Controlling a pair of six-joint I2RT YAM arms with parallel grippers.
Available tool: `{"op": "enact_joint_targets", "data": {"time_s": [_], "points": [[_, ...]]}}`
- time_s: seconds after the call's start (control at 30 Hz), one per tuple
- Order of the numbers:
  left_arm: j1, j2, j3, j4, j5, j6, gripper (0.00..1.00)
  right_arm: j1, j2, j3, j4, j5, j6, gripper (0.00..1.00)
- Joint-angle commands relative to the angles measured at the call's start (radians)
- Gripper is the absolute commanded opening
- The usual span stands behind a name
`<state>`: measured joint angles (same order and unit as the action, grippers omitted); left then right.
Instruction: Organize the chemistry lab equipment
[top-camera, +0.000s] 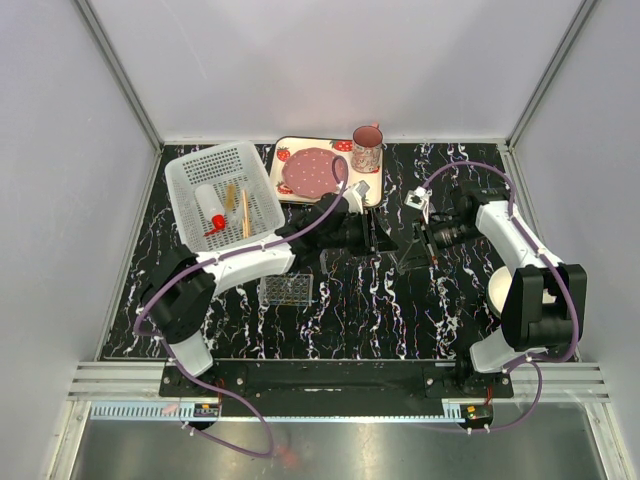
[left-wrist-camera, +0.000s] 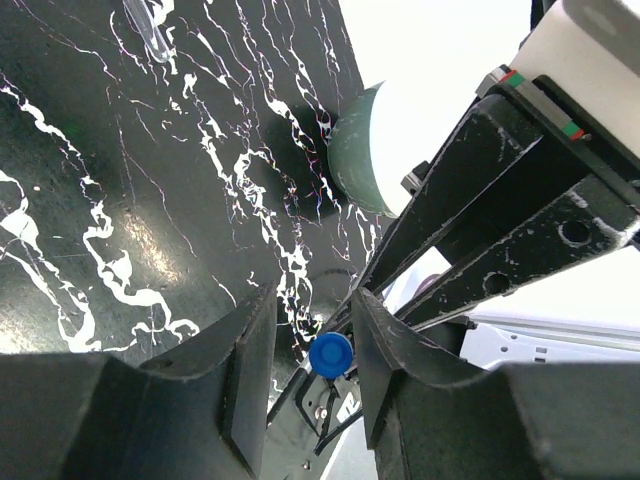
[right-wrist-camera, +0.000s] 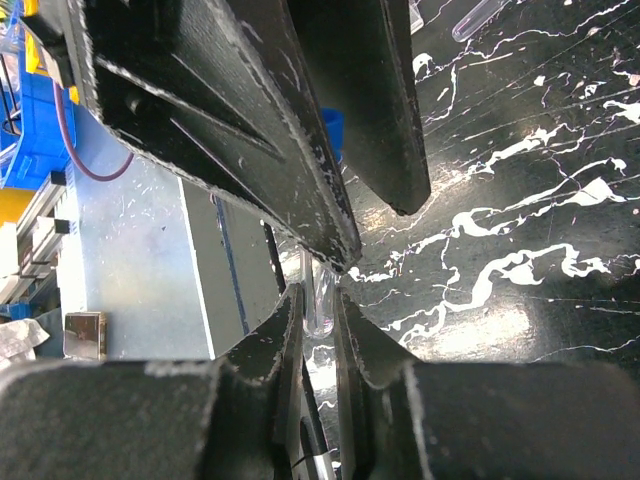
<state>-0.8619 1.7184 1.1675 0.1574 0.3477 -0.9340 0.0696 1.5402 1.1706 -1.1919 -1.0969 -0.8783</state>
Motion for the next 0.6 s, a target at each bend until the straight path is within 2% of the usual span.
{"op": "enact_joint_targets", "data": {"time_s": [0.0, 0.57], "points": [[0.015, -0.075, -0.017, 0.048, 0.033, 0.004, 0.38, 0.021, -0.003, 0.006, 0.021, 0.012, 0.001, 0.13], [0.020, -0.094, -0.032, 0.014, 0.085, 0.031, 0.32, 0.027, -0.005, 0.000, 0.045, 0.029, 0.021, 0.14]]}}
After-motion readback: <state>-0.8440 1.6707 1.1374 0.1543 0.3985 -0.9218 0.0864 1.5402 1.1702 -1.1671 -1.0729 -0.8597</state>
